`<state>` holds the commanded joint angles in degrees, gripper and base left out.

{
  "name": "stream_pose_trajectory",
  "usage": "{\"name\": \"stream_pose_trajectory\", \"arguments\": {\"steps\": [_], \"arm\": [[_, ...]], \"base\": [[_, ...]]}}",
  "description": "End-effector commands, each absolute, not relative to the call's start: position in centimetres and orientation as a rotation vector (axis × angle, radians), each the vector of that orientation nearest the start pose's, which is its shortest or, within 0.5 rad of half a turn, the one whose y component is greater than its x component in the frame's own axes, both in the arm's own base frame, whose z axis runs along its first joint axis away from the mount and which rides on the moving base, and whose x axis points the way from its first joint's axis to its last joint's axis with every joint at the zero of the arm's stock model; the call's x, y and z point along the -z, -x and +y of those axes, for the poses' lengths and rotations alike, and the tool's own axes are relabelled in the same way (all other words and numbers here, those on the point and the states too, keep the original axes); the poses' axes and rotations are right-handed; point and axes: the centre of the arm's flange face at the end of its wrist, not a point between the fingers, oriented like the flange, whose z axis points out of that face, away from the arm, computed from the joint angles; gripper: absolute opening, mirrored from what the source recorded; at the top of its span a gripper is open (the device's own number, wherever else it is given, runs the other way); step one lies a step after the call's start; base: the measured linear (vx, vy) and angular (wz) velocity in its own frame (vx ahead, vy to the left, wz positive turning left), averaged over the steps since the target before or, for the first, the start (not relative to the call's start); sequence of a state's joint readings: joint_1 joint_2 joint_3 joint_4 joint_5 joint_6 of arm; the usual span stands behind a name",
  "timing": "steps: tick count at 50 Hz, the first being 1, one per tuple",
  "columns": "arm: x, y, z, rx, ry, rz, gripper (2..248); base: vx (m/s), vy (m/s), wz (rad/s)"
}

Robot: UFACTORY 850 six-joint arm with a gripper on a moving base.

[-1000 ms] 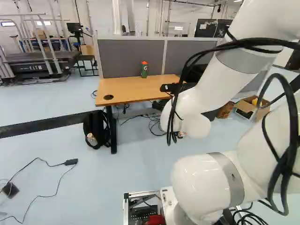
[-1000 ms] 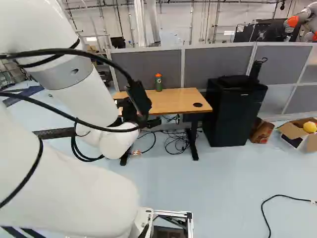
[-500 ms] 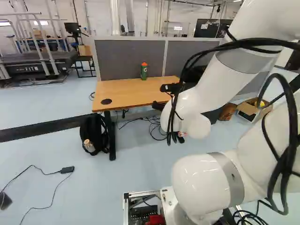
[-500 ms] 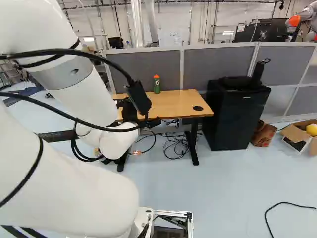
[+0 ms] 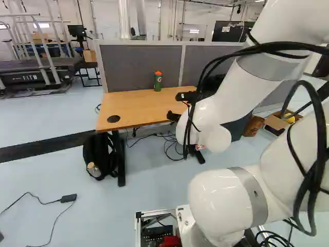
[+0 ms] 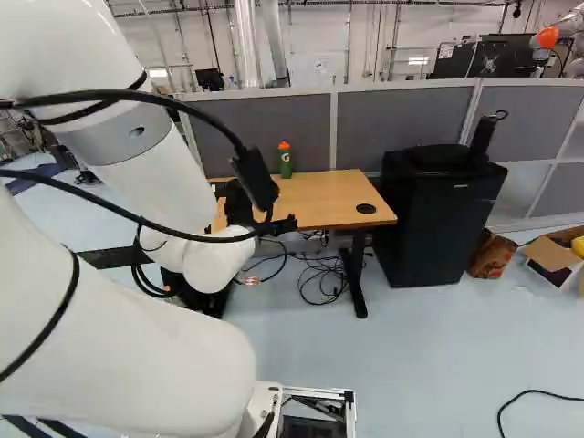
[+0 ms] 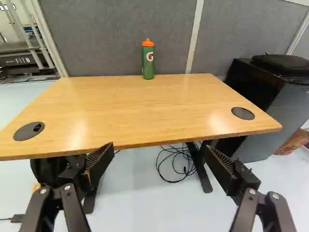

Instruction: Pick up the green bottle from the table

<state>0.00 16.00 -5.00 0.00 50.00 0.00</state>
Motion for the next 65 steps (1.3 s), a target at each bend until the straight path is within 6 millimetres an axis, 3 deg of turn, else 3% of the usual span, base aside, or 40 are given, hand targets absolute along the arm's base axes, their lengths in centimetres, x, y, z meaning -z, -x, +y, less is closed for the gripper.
{"name": "stream_pose_trajectory", "arguments": {"steps": [65], "arm": [[-36.56,-27.03,0.0,1.824,2.558,0.0,248]], "base": [[0.18,0.002,-0.024]]}}
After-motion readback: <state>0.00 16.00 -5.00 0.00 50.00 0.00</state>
